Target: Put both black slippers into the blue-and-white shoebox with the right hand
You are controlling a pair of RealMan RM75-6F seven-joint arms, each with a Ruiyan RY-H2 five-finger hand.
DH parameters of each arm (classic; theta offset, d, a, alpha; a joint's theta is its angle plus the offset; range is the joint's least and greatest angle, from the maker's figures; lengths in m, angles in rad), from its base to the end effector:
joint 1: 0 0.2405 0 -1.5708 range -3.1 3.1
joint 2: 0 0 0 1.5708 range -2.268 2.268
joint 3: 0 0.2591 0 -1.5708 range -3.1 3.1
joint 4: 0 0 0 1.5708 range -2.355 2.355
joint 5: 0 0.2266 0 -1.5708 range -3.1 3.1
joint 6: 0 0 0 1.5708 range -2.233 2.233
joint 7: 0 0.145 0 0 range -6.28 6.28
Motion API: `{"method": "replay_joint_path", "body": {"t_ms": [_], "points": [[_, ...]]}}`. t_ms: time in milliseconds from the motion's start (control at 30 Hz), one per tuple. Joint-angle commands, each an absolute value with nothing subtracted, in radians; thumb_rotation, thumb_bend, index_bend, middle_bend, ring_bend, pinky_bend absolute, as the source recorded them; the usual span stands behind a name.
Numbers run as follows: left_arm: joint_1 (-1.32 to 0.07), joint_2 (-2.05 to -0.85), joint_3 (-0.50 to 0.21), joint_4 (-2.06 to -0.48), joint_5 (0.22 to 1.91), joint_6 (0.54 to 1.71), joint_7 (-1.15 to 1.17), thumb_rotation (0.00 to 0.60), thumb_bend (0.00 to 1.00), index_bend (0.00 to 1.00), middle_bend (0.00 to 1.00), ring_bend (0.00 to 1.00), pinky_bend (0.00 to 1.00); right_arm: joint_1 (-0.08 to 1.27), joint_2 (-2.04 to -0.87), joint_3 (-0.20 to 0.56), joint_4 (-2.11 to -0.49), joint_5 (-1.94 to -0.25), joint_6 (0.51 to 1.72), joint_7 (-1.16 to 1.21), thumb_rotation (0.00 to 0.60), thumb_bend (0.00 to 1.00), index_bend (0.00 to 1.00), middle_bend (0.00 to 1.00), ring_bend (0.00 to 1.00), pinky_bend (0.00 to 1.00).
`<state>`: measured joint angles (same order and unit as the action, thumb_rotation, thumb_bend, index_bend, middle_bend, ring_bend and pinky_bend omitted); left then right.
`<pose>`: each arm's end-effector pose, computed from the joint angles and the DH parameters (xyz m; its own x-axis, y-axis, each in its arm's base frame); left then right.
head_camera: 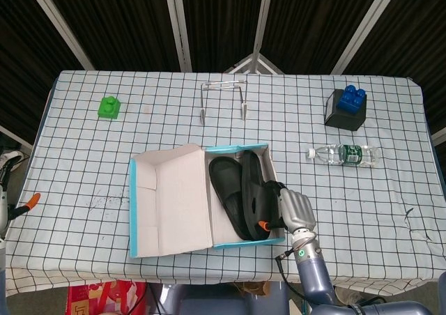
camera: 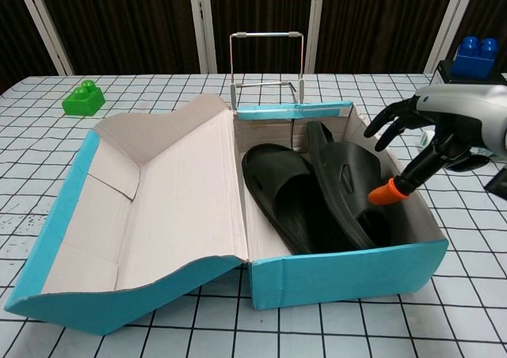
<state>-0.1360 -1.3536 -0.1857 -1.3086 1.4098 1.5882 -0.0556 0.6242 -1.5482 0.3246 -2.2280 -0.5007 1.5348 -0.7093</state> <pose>-0.3428 0.2281 0.1376 0.3779 -0.2597 0.8887 0.9252 0.0688 -0.3733 -0.0939 -0.2515 0.0201 0.0055 -0.3734 0.9276 -0.9834 0.1662 0.0727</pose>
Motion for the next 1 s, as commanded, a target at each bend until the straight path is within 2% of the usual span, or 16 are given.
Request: {"method": "replay_joint_path", "body": {"t_ms": [33,233,367,467,533,667,733,833,933,1000], "points": [[-0.136,-1.353,-0.186,-1.309,1.41,1.589,-0.057,0.6,0.23,0.19,0.0,0.0,0.12,0.618,-1.534,0.347,-2.244,-0.502,1.538,-0.681,0.6,0.02,0.24,0.25,1.0,1.0],[-0.135,-1.353,-0.187,-1.309,1.41,1.591,-0.056,0.6,0.23,0.19,0.0,0.0,0.12,0.599,-1.475,0.4,-2.284,-0.489,1.526,-0.616,0.6,0.02,0.24,0.25,1.0,1.0],[-0.135,-1.351,-0.186,-1.31,1.411,1.592,-0.056,0.6,0.23,0.19,0.0,0.0,0.12,0.572,-1.396,0.418,-2.307,-0.502,1.501,-0.574,0.6,0.02,0.24,0.25,1.0,1.0],[-0.135,-1.349,-0.184,-1.309,1.412,1.589,-0.054,0.6,0.23,0.19,0.0,0.0,0.12,0.528,-1.316,0.397,-2.302,-0.575,1.456,-0.516,0.6,0.09,0.36,0.3,0.98,0.97],[-0.135,-1.346,-0.181,-1.312,1.415,1.586,-0.05,0.6,0.23,0.19,0.0,0.0,0.12,0.487,-1.275,0.369,-2.278,-0.664,1.433,-0.454,0.6,0.16,0.41,0.33,0.94,0.91],[-0.135,-1.349,-0.176,-1.316,1.423,1.595,-0.031,0.6,0.23,0.19,0.0,0.0,0.12,0.42,-1.212,0.294,-2.21,-0.841,1.383,-0.35,0.6,0.2,0.41,0.29,0.74,0.76],[-0.134,-1.351,-0.174,-1.32,1.428,1.6,-0.021,0.6,0.23,0.19,0.0,0.0,0.12,0.392,-1.173,0.249,-2.169,-0.936,1.344,-0.297,0.6,0.2,0.41,0.21,0.6,0.65],[-0.133,-1.354,-0.171,-1.325,1.432,1.606,-0.004,0.6,0.23,0.19,0.0,0.0,0.12,0.354,-1.119,0.173,-2.089,-1.104,1.301,-0.232,0.6,0.2,0.41,0.11,0.44,0.45],[-0.133,-1.358,-0.166,-1.329,1.442,1.612,0.016,0.6,0.23,0.19,0.0,0.0,0.12,0.318,-1.094,0.098,-1.974,-1.275,1.312,-0.21,0.6,0.2,0.41,0.06,0.34,0.33],[-0.133,-1.362,-0.162,-1.332,1.451,1.618,0.031,0.6,0.23,0.19,0.0,0.0,0.12,0.292,-1.096,0.053,-1.888,-1.363,1.343,-0.227,0.6,0.2,0.41,0.05,0.3,0.31]]}}
